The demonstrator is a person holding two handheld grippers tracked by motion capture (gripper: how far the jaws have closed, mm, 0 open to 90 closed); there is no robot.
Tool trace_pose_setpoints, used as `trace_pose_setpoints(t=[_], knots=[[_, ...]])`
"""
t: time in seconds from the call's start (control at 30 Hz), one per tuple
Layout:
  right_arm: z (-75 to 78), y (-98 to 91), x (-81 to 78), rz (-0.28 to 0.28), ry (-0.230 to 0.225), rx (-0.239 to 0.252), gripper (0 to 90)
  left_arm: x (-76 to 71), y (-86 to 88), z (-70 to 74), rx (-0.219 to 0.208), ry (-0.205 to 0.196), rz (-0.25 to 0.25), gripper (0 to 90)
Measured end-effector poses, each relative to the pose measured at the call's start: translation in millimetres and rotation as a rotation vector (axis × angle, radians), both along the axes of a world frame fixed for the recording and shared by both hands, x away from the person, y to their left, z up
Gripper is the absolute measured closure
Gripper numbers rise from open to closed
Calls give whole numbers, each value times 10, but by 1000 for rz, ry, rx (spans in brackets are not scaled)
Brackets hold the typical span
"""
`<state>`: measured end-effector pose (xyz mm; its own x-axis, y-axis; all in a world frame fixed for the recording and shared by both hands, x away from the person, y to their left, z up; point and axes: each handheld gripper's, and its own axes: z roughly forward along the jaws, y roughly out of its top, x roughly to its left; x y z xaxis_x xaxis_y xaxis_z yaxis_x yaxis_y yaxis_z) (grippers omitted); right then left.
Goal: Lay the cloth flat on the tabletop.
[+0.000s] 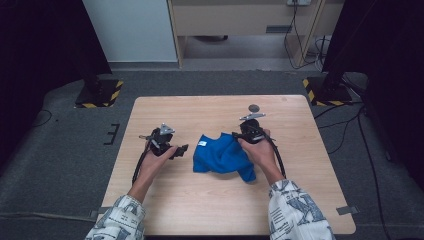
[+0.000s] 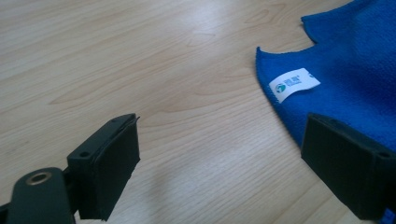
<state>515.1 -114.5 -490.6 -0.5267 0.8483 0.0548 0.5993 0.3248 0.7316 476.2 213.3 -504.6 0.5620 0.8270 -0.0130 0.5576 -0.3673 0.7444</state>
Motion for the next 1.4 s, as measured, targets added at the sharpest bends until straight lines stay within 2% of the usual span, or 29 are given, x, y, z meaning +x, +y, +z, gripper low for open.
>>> trace_pose_setpoints(t=[0.07, 0.2, 0.23, 0.3, 0.4, 0.47, 0.73, 1.0, 1.07, 1.13, 1.23, 1.3, 1.4], knots=[[-38, -2, 27, -16, 19, -21, 504, 7, -48, -8, 5, 8, -9, 110], [-82, -20, 40, -10, 45, -8, 527, 13, -90, -11, 1, 10, -14, 111], [-104, -36, 24, 10, 65, -3, 611, 11, -110, -11, -2, 12, -13, 111], [-112, -55, 0, 17, 80, 4, 692, 6, -138, -8, 3, 8, -17, 112], [-108, -68, -63, 32, 71, 4, 799, -3, -174, -3, 7, 6, -16, 120], [-106, -78, -103, 41, 65, 5, 834, -1, -204, -5, 8, 0, -15, 128], [-154, -183, -292, 36, 57, -13, 842, 78, -355, -52, 18, 7, -11, 173], [-215, -328, -413, 26, 57, 1, 839, 213, -519, -80, 30, -3, 7, 201], [-218, -334, -431, 33, 56, -2, 835, 252, -547, -77, 25, -13, 14, 210], [-215, -327, -445, 38, 53, -3, 829, 292, -575, -91, 50, -28, 21, 226], [-213, -316, -453, 46, 52, -6, 826, 338, -599, -117, 55, -16, 27, 241], [-209, -288, -471, 45, 51, -2, 826, 391, -659, -153, 74, -6, 21, 249], [-213, -276, -485, 45, 48, 2, 824, 423, -731, -183, 78, -18, 9, 271]])
